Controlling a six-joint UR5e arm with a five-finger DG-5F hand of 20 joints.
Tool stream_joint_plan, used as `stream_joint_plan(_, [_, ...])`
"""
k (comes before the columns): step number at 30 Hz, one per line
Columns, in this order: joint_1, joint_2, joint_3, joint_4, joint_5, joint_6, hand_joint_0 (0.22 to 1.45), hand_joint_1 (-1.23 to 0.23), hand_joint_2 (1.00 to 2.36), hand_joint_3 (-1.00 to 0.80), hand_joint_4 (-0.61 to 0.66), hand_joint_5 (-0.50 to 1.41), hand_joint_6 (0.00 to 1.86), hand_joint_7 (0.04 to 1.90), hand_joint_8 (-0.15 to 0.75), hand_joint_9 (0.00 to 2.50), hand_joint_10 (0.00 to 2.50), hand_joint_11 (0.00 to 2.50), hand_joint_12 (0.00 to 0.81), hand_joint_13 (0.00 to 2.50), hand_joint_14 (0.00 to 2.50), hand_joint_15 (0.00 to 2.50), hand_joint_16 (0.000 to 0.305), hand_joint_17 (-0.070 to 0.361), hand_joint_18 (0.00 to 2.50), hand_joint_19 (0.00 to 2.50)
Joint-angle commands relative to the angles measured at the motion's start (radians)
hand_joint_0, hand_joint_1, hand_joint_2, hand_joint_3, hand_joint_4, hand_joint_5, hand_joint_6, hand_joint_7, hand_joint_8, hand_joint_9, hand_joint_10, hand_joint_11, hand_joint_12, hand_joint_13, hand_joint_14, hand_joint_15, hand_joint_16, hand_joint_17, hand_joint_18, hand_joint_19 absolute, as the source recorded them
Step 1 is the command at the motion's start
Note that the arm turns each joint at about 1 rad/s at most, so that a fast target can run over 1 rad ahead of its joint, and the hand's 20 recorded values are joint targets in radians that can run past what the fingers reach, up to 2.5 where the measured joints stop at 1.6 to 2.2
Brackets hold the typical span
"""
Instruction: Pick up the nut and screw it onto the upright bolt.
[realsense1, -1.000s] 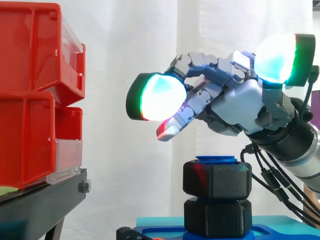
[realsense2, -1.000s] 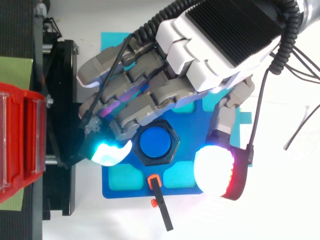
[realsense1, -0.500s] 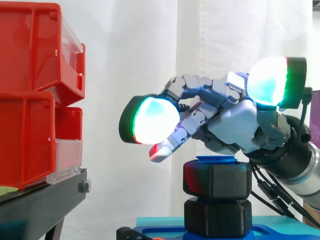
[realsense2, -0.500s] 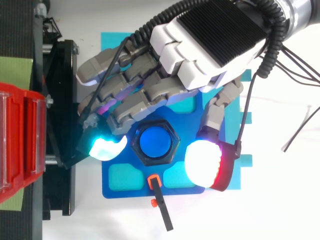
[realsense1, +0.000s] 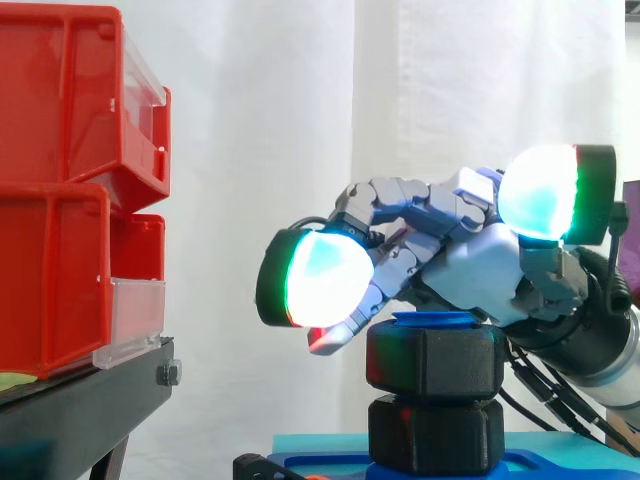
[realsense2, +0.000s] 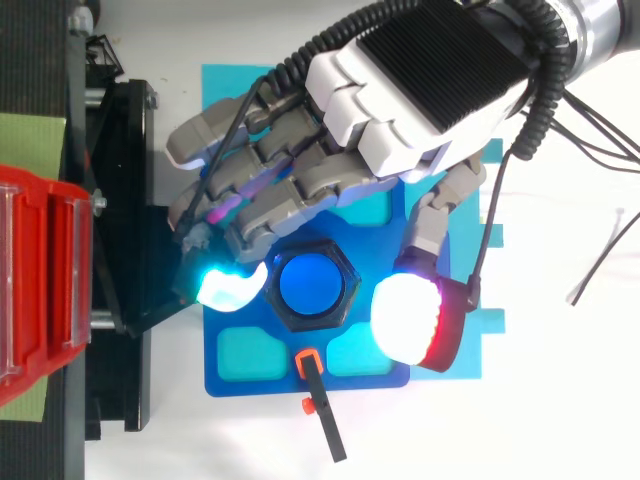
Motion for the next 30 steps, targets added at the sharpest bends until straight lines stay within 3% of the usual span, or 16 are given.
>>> stream_joint_plan(1, [0.000,0.000,-0.007,0.013,0.000,0.000,0.50,-0.14,1.00,-0.50,0.23,-0.08,0.50,0.88,0.211,0.91,0.00,0.00,0.236,0.56,0.00,0.00,0.027,0.061,0.30,0.00])
stream_joint_plan(13, [-0.004,0.000,-0.007,0.019,0.000,0.000,0.51,-0.15,1.00,-0.50,0.24,-0.06,0.50,1.02,0.219,0.93,0.00,0.00,0.237,0.58,0.00,0.00,0.027,0.060,0.33,0.03])
stream_joint_plan(30, [-0.014,0.000,-0.010,0.025,-0.003,-0.004,0.52,-0.16,1.00,-0.50,0.23,-0.05,0.50,1.05,0.219,0.95,0.00,0.00,0.235,0.60,0.00,0.00,0.026,0.059,0.35,0.05])
